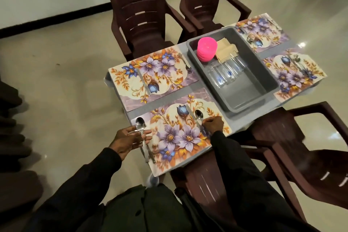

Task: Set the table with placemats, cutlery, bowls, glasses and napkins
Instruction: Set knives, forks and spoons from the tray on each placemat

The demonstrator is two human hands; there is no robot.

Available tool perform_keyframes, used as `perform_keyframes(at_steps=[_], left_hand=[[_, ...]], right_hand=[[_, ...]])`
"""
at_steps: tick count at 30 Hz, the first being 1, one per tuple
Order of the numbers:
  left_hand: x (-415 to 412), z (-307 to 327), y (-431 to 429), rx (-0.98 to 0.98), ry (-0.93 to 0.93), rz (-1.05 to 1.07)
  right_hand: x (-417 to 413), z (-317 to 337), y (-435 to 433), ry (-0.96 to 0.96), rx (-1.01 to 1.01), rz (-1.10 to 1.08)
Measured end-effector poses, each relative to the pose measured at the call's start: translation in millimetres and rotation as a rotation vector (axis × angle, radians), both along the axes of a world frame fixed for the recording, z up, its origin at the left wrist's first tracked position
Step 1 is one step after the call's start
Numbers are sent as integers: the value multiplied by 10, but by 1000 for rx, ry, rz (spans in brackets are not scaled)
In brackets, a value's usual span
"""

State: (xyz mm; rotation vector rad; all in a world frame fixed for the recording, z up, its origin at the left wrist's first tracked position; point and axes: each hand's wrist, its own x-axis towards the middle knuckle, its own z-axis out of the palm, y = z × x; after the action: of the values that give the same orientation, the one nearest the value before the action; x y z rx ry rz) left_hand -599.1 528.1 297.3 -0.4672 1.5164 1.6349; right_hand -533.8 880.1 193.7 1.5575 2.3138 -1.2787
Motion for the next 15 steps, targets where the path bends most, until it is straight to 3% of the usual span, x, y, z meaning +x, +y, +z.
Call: perform_keyframes(at_steps=[15], left_hand=[[-328,-65,-56,-13,-3,29]], right_hand=[[-232,-271,-4,25,93,53]])
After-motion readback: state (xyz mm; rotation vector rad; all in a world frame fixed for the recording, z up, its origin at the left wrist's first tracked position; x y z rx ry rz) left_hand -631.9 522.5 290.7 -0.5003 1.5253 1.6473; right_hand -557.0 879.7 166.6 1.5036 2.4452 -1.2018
